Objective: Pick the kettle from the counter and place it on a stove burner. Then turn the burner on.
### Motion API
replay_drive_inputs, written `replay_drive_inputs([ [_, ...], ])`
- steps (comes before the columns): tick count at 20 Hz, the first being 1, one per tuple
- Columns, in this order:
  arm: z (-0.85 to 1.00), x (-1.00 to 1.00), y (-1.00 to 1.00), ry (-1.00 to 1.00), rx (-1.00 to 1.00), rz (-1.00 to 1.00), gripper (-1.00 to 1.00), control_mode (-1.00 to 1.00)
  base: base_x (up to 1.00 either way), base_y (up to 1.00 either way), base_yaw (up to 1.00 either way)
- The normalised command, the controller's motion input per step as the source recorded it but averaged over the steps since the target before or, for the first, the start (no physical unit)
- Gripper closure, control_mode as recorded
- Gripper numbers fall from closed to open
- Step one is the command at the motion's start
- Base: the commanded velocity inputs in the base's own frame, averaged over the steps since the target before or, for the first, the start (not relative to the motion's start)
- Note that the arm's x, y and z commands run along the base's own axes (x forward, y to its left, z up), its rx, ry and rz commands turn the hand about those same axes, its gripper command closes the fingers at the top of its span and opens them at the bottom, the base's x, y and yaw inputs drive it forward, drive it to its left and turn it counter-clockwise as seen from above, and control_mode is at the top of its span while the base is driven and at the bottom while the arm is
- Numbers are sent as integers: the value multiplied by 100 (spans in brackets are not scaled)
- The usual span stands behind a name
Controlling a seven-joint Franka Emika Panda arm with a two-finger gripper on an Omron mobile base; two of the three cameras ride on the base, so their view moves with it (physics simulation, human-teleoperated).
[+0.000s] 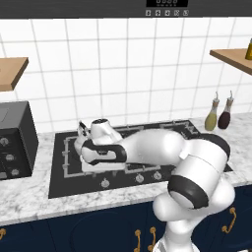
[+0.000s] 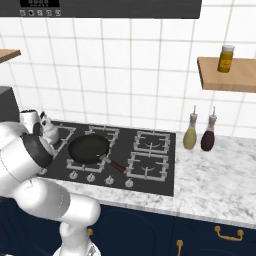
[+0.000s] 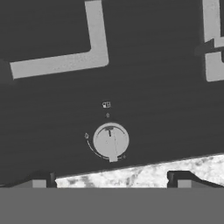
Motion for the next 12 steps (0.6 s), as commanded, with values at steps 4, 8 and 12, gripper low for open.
replay_drive_inputs([
  [4,-39,11,0,3,0,0,-100,-100,0,0,0],
  [8,-36,7,0,5,0,0,-100,-100,0,0,0],
  [12,-15,0,0,5,0,0,-100,-100,0,0,0],
])
